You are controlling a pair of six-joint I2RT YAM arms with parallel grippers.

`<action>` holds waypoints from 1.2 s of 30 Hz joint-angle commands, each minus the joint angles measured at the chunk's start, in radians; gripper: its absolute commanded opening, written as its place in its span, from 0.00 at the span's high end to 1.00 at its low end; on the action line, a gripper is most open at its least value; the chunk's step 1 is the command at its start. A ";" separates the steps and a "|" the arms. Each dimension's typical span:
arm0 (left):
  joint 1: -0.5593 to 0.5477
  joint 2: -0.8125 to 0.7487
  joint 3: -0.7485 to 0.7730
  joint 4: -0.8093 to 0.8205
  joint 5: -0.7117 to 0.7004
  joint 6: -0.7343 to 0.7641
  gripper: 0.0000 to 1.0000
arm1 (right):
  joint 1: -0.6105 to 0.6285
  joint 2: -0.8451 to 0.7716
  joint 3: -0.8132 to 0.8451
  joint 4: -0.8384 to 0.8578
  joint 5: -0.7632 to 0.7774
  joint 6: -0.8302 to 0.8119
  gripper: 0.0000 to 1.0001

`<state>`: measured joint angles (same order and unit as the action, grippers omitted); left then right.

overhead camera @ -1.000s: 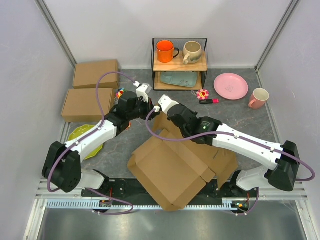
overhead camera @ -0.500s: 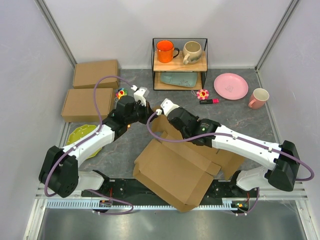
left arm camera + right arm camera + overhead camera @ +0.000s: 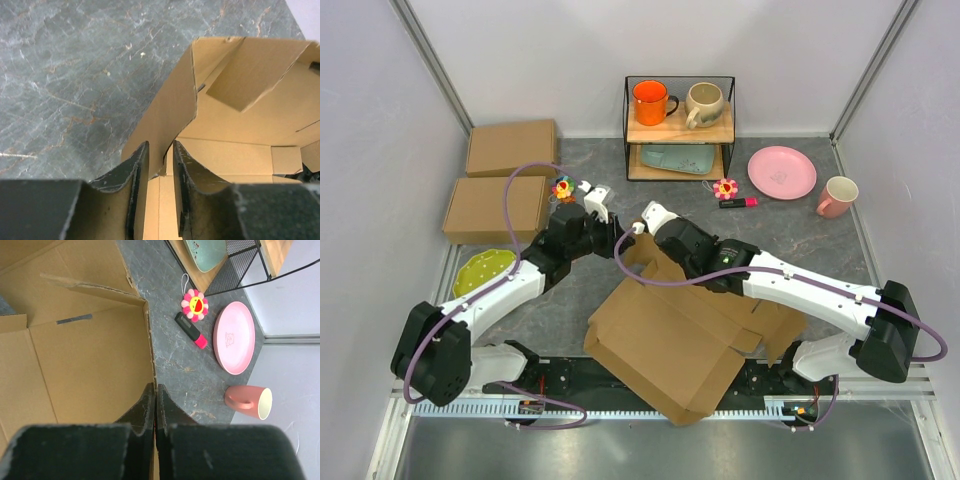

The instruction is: Fold the paper box

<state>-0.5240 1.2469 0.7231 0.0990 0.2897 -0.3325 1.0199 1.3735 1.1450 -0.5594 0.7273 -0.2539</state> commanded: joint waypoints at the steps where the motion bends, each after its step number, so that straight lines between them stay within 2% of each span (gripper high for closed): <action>1: -0.001 -0.023 -0.037 -0.018 0.005 0.029 0.65 | -0.001 -0.021 0.016 -0.007 -0.014 0.036 1.00; 6: -0.001 -0.032 -0.028 -0.028 0.020 0.030 0.59 | -0.070 -0.021 0.048 -0.033 -0.184 0.082 1.00; 10: -0.001 -0.053 -0.024 -0.041 0.035 0.033 0.53 | -0.102 -0.027 0.059 -0.039 -0.250 0.100 1.00; 19: -0.014 -0.017 -0.021 -0.074 0.108 0.039 0.50 | -0.133 -0.027 0.117 -0.062 -0.295 0.107 1.00; 25: -0.053 0.031 -0.001 -0.076 0.074 0.039 0.58 | -0.133 -0.054 0.113 -0.040 -0.290 0.093 1.00; 29: -0.062 0.029 0.013 -0.071 0.058 0.029 0.78 | -0.133 -0.062 0.096 -0.036 -0.269 0.090 1.00; 32: -0.076 0.013 0.016 -0.070 0.054 0.017 0.87 | -0.130 -0.076 0.073 -0.020 -0.232 0.087 1.00; 36: -0.091 -0.020 0.009 -0.068 0.045 -0.013 0.93 | -0.116 -0.094 0.048 -0.001 -0.192 0.082 1.00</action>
<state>-0.5900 1.2751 0.7010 0.0227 0.3153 -0.3107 0.8875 1.3266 1.2091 -0.6449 0.4915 -0.1905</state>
